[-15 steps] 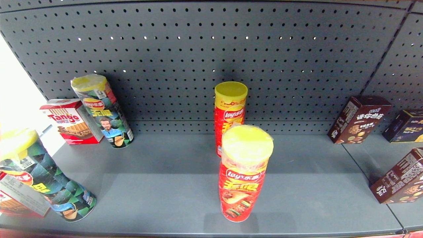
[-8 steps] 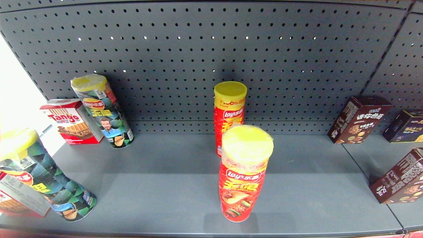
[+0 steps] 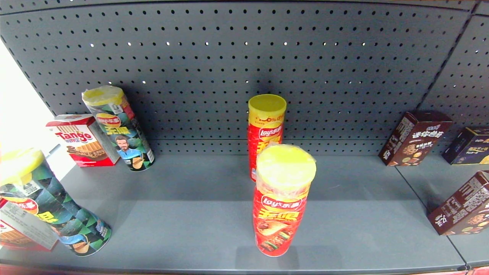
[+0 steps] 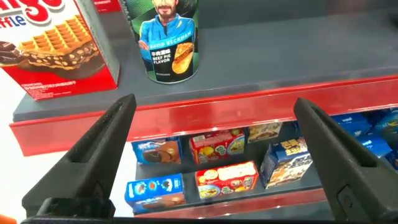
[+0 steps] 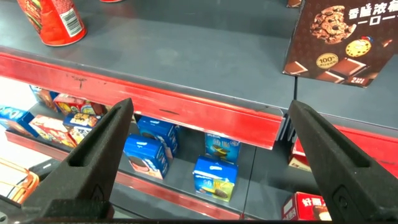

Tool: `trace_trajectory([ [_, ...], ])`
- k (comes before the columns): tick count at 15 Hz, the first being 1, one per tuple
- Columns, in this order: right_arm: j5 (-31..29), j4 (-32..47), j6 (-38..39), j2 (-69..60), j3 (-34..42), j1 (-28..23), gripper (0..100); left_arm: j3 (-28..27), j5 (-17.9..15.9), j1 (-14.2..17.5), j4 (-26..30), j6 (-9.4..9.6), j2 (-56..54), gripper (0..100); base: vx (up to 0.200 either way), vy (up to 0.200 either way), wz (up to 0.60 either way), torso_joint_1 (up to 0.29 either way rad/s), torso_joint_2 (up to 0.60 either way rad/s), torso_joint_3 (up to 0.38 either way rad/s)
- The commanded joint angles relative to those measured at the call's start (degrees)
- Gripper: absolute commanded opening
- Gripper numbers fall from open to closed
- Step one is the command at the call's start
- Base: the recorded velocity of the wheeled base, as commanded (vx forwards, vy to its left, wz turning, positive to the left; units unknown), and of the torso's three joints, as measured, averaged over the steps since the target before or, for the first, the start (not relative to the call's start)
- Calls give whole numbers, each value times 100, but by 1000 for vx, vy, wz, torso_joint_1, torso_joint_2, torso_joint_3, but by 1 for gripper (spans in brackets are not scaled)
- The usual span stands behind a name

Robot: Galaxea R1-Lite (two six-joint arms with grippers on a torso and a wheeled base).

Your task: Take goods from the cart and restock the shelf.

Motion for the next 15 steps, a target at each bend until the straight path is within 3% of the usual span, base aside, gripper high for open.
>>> trace_trajectory([
  [1,-48,-37,159,928,-1481,-24,100,0,-8,0,0,-3,16,100,0,0,0,0,0,0],
  [2,-48,-29,221,1156,-1700,-7,100,0,-8,0,0,6,16,100,0,0,0,0,0,0],
  [3,49,-213,634,2721,-2843,116,100,0,-8,-9,9,6,16,100,0,0,0,0,0,0],
  [4,243,-354,432,3222,-3072,213,100,0,-8,-9,9,6,16,100,0,0,0,0,0,0],
  [8,436,-521,-78,4514,-3485,327,100,0,-8,-9,0,6,16,100,0,0,0,0,0,0],
  [10,524,-740,-307,5779,-3950,846,100,0,-17,-9,9,6,16,100,0,0,0,0,0,0],
  [13,524,-872,-386,6456,-3950,1417,100,0,-8,-9,0,-3,16,100,0,0,0,0,0,0],
  [15,506,-872,-403,6614,-3854,1540,100,0,-8,-9,0,-3,16,100,0,0,0,0,0,0],
])
